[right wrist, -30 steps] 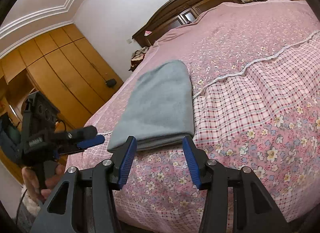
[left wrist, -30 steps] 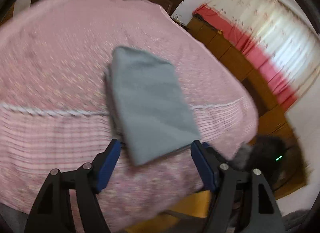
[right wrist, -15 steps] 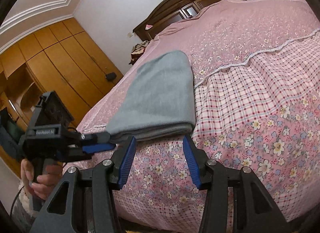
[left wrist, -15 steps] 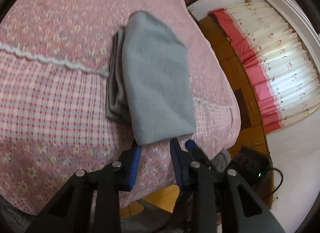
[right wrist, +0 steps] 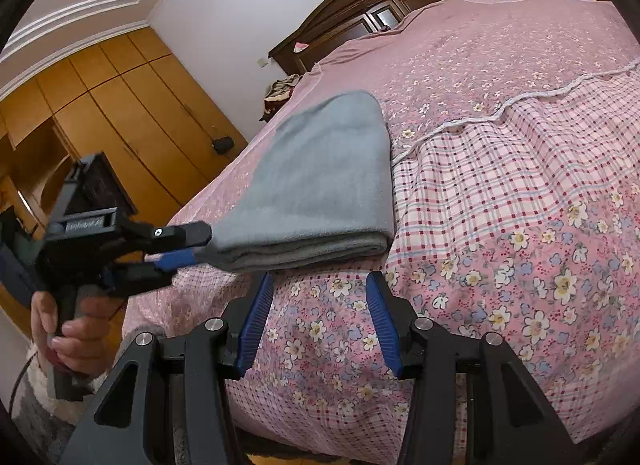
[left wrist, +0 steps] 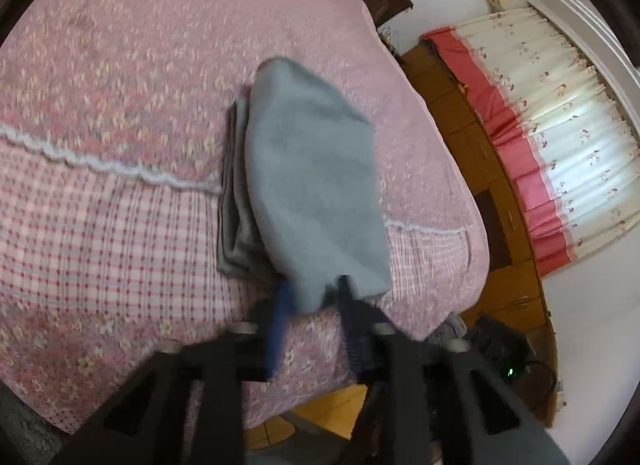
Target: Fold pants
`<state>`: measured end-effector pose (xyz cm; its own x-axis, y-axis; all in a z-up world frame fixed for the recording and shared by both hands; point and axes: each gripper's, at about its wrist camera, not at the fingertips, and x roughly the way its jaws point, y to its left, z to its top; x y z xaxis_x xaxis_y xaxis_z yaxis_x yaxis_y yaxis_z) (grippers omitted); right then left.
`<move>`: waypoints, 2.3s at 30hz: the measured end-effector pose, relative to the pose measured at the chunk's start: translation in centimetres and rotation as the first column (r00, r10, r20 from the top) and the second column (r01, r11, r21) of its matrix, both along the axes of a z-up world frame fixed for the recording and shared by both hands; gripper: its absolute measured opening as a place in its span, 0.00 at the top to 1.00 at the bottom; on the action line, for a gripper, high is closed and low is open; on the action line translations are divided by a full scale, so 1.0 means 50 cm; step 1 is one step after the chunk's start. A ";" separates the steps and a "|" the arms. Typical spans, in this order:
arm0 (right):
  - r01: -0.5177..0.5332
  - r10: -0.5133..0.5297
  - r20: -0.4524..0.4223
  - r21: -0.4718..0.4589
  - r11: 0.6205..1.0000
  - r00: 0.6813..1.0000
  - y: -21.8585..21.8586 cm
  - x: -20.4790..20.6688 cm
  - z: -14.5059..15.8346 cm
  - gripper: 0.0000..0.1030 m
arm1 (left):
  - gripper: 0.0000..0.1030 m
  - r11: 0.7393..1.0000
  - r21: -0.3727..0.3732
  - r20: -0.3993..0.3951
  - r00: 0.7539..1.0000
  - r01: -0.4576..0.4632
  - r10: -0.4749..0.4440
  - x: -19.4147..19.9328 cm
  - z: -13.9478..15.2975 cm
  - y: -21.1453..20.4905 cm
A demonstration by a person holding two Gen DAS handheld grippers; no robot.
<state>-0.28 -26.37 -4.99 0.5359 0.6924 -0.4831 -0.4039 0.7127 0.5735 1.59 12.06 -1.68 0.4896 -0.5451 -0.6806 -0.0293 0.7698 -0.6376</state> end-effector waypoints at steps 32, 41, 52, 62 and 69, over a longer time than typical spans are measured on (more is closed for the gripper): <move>0.347 -0.331 0.123 -0.143 0.927 0.935 -0.035 -0.012 0.037 0.29 | 0.91 0.973 -0.226 0.164 0.982 -0.054 0.093 0.022 0.076 0.022; 0.141 -0.157 0.178 0.099 0.985 0.972 -0.007 0.050 0.160 0.44 | 0.91 0.978 -0.191 0.126 0.986 -0.079 0.105 0.003 0.019 0.032; 0.038 -0.039 0.009 0.021 0.999 0.999 0.065 0.106 0.023 0.79 | 0.89 0.995 -0.010 0.139 0.985 -0.103 0.104 -0.014 -0.029 0.038; 0.007 -0.007 0.053 0.012 1.000 0.999 0.027 0.066 0.044 0.79 | 0.80 0.954 0.188 0.326 0.931 -0.235 0.166 -0.081 0.089 -0.014; 0.024 -0.025 0.029 0.051 0.998 0.999 0.031 0.073 -0.023 0.84 | 0.82 0.920 0.378 0.304 0.953 -0.104 -0.017 0.015 0.041 -0.128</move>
